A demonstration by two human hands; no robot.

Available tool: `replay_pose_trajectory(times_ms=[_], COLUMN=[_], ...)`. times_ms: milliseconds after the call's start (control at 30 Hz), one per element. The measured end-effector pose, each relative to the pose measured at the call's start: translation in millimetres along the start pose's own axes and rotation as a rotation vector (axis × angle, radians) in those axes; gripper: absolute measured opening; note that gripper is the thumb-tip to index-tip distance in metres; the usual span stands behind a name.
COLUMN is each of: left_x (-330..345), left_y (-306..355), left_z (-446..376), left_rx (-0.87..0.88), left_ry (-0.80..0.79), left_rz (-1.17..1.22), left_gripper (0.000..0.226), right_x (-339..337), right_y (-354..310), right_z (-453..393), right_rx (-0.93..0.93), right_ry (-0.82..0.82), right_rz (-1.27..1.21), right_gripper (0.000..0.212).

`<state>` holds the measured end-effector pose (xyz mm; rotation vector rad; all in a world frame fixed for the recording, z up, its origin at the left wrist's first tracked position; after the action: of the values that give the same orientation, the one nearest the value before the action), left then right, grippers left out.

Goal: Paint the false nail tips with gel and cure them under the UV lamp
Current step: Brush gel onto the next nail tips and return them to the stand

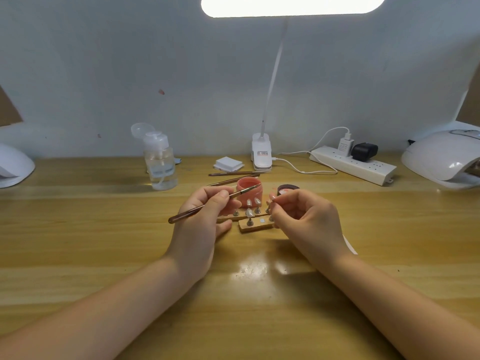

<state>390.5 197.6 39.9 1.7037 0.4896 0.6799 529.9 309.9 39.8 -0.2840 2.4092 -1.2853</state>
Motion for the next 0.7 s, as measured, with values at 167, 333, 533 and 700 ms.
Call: replay_pose_trajectory(times_ms=[167,333,533,700], left_x=[7.9,6.5,6.2,6.3], left_y=[-4.1,-6.3,-7.1,-7.9], left_z=[-2.0,-0.5,-0.5,0.4], left_rx=[-0.075,-0.085,-0.098,-0.094], left_ry=[-0.06,-0.081,-0.086,-0.098], left_rz=[0.084,0.11,0.141,0.139], left_gripper=[0.023,0.024,0.018,0.019], right_x=[2.8,3.3,7.6,8.7], right_y=[2.4,5.6,9.1,10.1], right_z=[-0.1,-1.7,-2.6,-4.5], right_rx=[0.049,0.043,0.036,0.022], right_ry=[-0.024,-0.058,-0.122,-0.175], right_rz=[0.011,0.25,0.544,0.7], right_gripper=[0.004,0.002,0.017,0.026])
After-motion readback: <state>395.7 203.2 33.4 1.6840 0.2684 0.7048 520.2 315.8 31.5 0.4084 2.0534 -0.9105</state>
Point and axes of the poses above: each hand's wrist, its own z-axis away from the middle knuckle, its own x-axis out of the palm, y = z × x, the point moved 4 cm from there along -z, towards the middle knuckle, and after that the axes turned 4 degrees about -z, right-handed, at the moved point
